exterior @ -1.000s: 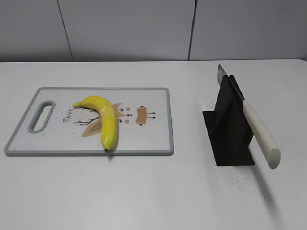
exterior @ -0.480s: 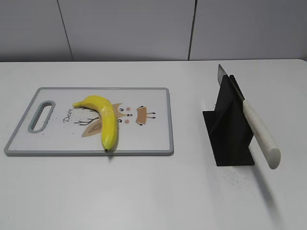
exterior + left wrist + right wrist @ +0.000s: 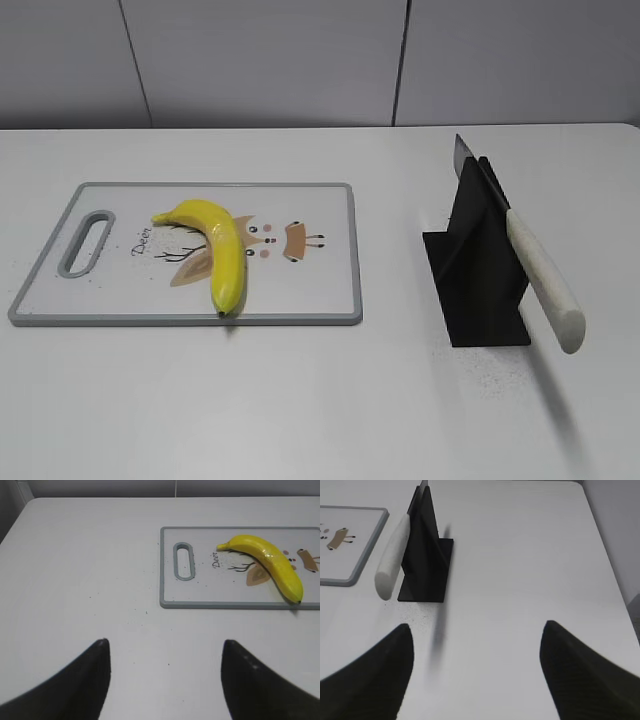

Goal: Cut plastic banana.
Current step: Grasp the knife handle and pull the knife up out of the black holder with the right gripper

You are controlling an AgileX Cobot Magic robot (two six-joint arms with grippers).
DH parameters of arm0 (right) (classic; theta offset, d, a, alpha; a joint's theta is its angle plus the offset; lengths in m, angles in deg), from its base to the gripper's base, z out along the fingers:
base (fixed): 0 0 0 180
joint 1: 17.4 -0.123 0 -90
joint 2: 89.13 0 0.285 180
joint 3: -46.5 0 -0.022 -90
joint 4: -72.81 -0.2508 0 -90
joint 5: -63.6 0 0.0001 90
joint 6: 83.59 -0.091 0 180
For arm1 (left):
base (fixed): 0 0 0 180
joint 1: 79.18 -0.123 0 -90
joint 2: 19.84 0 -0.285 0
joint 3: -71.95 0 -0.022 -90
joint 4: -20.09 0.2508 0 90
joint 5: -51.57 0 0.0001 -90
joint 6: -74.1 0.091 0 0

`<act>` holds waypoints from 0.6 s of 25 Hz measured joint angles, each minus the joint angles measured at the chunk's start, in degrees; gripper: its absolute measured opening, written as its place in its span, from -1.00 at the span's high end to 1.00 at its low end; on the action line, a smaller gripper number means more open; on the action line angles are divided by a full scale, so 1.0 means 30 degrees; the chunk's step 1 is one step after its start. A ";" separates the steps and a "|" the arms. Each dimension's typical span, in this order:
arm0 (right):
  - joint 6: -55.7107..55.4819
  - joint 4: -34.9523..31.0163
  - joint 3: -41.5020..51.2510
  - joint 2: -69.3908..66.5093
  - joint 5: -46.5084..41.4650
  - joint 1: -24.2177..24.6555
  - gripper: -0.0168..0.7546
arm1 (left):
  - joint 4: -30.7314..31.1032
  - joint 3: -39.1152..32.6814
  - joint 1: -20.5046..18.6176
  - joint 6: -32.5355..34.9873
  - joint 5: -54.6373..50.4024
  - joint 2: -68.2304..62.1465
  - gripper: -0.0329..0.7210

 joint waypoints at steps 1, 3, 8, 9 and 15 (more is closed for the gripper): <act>0.0000 0.0020 -0.0183 -0.0153 0.0000 0.0000 -0.58 | 0.0024 0.0000 0.0000 0.0000 0.0000 0.0000 -0.82; 0.0000 0.0038 -0.0675 -0.0889 0.0000 0.0000 -0.58 | 0.0038 0.0000 0.0000 0.0000 0.0000 0.0000 -0.79; 0.0000 0.0055 -0.2374 -0.4940 0.0000 0.0000 -0.58 | 0.0061 0.0000 0.0000 0.0000 0.0000 0.0000 -0.75; 0.0000 0.0055 -0.2889 -0.5966 0.0000 0.0000 -0.58 | 0.0061 0.0000 0.0000 0.0000 0.0014 -0.0064 -0.73; 0.0000 -0.0349 -0.6316 -1.1835 -0.1385 0.0000 -0.58 | 0.0084 0.0000 0.0000 0.0000 -0.0005 -0.0633 -0.67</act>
